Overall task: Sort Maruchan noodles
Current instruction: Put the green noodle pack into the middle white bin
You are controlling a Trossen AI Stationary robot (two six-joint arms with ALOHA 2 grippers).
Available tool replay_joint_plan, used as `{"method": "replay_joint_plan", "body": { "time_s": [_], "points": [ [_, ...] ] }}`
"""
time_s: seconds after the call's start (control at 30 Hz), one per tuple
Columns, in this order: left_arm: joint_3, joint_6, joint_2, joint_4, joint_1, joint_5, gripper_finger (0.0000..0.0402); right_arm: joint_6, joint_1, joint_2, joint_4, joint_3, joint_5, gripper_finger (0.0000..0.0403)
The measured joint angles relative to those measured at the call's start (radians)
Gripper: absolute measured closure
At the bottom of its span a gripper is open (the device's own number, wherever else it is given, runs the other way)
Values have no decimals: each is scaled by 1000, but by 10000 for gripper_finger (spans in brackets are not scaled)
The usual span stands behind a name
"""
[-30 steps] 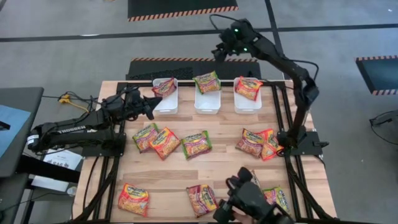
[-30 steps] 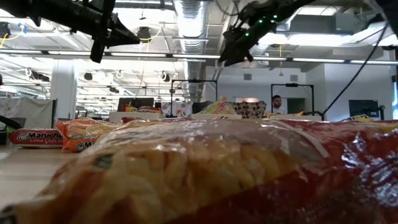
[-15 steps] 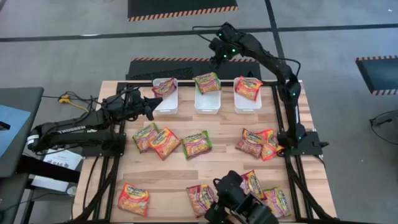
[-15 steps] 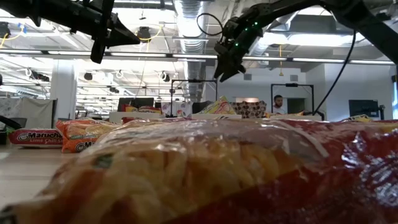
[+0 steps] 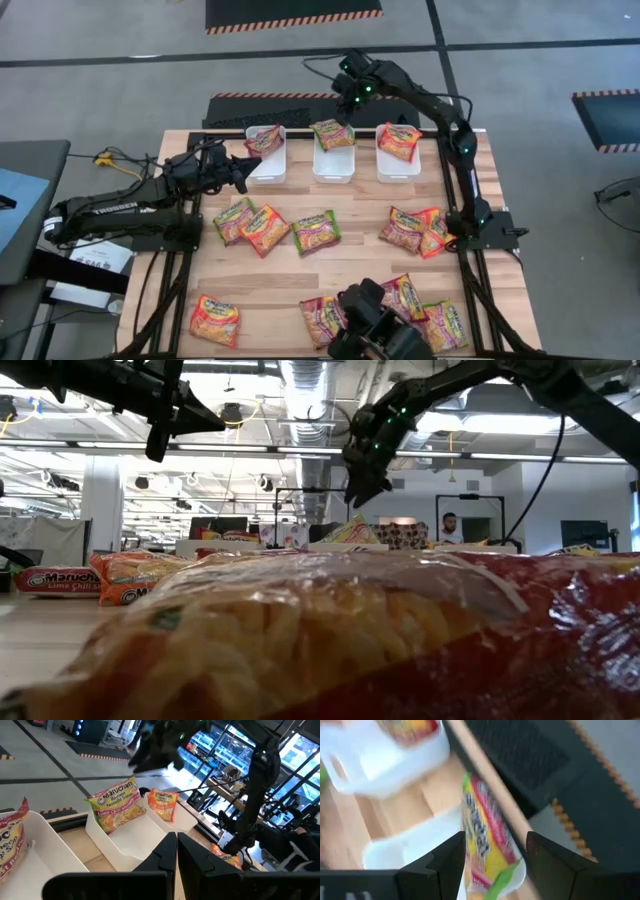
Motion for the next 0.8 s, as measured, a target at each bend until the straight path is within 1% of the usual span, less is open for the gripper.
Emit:
{"method": "replay_joint_plan", "body": {
  "time_s": [0.1,0.2,0.43,0.8],
  "points": [
    [0,0,0,0,0,0,401,-12,4,17,2,0,50,168],
    [0,0,0,0,0,0,401,-12,6,25,30,2,49,168],
    [0,0,0,0,0,0,401,-13,2,55,-27,0,40,168],
    [0,0,0,-43,0,-1,401,-12,11,66,-38,1,48,171]
  ]
}}
